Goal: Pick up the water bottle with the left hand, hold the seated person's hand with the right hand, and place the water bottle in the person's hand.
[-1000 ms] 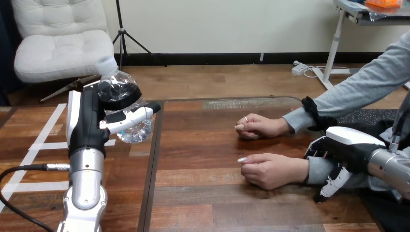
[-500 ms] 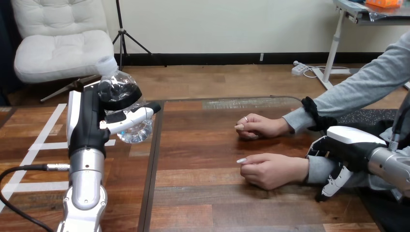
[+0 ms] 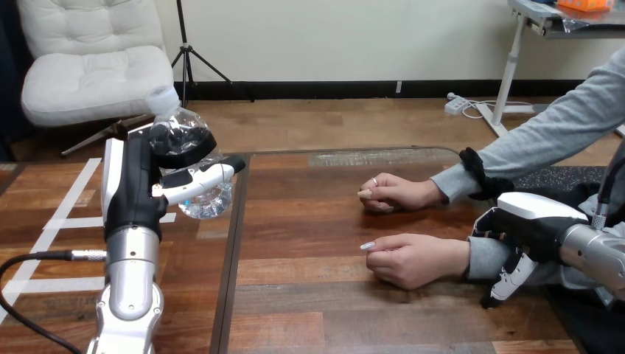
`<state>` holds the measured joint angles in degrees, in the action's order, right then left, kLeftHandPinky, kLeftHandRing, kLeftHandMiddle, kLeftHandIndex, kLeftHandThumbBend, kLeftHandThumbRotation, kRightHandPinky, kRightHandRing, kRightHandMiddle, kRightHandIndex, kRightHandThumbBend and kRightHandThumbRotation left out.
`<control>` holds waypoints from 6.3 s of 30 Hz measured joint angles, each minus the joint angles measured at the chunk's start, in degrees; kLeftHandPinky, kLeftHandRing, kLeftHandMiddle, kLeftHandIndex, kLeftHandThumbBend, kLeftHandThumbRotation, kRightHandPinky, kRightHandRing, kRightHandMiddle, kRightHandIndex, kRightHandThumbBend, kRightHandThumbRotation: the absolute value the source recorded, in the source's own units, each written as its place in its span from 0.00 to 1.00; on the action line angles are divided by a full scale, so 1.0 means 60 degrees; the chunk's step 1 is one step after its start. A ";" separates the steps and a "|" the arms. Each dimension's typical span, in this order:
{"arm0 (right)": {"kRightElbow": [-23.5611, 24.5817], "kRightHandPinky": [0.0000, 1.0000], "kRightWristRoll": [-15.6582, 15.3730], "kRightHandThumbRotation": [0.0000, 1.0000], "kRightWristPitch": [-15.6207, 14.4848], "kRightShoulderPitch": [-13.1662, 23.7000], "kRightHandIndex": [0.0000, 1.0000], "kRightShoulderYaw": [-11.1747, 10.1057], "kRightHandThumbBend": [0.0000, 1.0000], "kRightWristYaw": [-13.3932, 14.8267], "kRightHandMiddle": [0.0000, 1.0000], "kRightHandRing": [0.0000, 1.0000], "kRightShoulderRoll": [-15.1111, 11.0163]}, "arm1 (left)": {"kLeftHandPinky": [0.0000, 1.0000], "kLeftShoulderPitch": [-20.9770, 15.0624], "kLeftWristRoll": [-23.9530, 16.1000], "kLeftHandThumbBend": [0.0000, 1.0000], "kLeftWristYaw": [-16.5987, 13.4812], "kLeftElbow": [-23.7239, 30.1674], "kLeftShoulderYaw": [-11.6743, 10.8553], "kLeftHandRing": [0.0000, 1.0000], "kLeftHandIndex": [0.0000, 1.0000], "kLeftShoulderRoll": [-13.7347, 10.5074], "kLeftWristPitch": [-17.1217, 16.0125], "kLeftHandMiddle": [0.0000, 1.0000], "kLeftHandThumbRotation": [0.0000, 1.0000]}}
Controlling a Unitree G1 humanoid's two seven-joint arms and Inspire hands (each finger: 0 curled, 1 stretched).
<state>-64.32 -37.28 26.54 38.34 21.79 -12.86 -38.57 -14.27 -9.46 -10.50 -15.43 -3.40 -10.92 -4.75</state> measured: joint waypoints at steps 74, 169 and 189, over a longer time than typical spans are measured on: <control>0.0183 0.16 -0.0220 0.00 -0.0209 -0.0232 0.35 0.0336 0.90 0.1772 0.30 0.22 0.0063 | 0.32 0.0111 0.0097 0.75 0.0028 0.0001 -0.0025 0.38 0.41 0.0002 -0.0003 0.41 0.00; 0.0392 0.24 0.1066 0.00 0.0214 -0.0413 0.37 -0.0118 0.85 0.2032 0.35 0.28 0.0123 | 0.29 0.0190 0.0133 0.76 0.0216 0.0363 0.0039 0.36 0.41 0.0107 0.0032 0.39 0.00; 0.0630 0.23 0.1238 0.00 0.0215 -0.0439 0.35 -0.0318 0.86 0.2016 0.34 0.27 0.0123 | 0.29 0.0247 0.0145 0.75 0.0514 0.0386 0.0103 0.35 0.40 0.0292 0.0032 0.39 0.00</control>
<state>-60.54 -29.85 27.83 35.70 19.89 -0.76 -37.84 -12.79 -8.59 -7.41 -13.11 -2.79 -9.17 -4.56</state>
